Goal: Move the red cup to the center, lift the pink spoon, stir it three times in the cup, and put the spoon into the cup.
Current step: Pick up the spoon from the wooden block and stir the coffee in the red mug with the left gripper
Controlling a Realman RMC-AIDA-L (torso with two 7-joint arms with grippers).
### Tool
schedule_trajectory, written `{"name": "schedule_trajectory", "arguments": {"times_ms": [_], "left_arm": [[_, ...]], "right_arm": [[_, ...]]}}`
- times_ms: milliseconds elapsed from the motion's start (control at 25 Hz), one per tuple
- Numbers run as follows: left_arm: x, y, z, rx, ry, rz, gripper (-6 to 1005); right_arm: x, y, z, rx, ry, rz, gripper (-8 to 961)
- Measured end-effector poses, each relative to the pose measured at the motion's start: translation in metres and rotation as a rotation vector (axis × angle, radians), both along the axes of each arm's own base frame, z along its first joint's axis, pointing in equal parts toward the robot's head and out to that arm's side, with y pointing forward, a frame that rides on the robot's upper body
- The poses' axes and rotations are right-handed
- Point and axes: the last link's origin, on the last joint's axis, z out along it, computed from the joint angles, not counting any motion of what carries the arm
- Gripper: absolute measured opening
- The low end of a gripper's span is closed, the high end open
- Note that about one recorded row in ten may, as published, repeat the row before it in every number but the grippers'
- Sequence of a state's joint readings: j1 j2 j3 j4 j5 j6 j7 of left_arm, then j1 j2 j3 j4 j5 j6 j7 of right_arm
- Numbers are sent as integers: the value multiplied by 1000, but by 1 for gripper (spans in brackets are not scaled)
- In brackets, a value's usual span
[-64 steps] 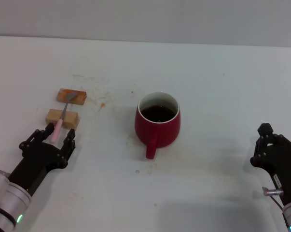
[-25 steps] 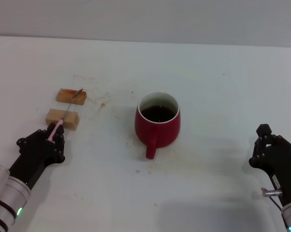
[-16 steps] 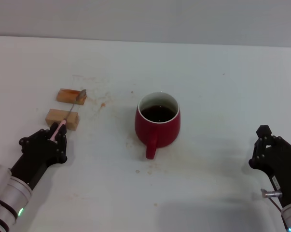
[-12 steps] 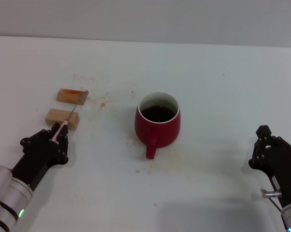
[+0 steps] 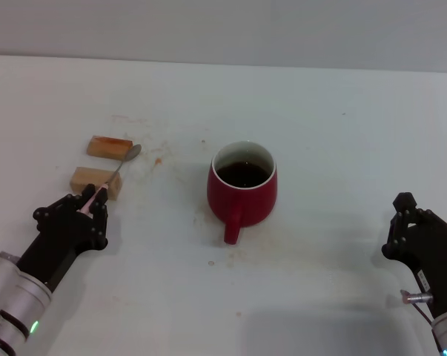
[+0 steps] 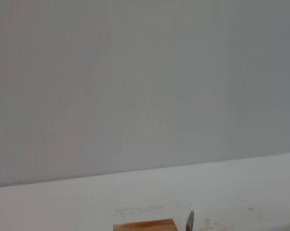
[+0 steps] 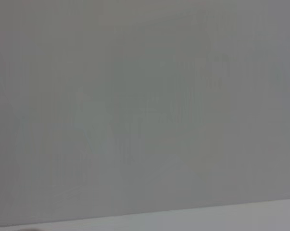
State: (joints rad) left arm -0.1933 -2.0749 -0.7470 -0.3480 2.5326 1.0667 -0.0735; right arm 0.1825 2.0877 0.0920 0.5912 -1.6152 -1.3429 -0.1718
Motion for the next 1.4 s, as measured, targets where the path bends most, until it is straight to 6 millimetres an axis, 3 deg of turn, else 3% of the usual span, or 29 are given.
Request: {"name": "schedule_trajectory", "arguments": {"times_ms": [920, 1400], "left_arm": [[31, 4, 24, 127, -95, -198, 143], [48, 9, 28, 73, -152, -238, 142]], "right_arm": [[0, -1, 0, -1, 2, -2, 0], [-1, -1, 0, 2, 6, -1, 1]]}}
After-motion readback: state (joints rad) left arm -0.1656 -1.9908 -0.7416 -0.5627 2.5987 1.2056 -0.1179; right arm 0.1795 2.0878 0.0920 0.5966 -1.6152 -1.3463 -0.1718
